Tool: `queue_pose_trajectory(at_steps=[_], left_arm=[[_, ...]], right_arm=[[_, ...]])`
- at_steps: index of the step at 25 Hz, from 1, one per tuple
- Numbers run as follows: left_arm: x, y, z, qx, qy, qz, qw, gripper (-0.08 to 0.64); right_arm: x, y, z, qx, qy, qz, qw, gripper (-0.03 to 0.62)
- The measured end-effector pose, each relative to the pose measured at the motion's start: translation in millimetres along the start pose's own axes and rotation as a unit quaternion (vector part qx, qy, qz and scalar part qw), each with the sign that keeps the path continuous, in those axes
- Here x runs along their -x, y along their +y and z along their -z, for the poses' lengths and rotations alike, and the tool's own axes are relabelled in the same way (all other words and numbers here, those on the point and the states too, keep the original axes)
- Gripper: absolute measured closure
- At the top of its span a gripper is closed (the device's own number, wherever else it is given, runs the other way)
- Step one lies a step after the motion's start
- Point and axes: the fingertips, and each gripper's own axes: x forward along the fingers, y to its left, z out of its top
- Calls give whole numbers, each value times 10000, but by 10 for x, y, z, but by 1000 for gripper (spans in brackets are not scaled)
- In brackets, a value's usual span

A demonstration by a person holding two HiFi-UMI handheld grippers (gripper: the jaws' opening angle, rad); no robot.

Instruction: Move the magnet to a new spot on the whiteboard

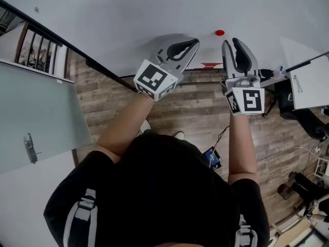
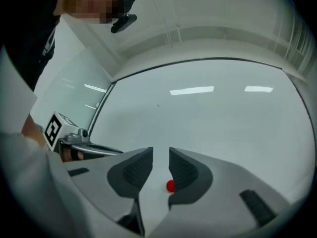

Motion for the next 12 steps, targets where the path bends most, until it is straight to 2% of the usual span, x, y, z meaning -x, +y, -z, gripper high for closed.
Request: queue_pose_trajectory(at_steps=[5, 9, 12], left_arm=[[370, -107, -163, -108, -58, -198, 9997, 555], [662, -203, -238, -161, -77, -451, 9988, 555], [887, -320, -286, -163, -70, -570, 9982, 555]], right_arm=[[210, 380, -188, -191, -27, -509, 9985, 525], [384, 674, -163, -626, 74, -1008, 9929, 556], [536, 885, -137, -709, 154, -1223, 9898, 578]])
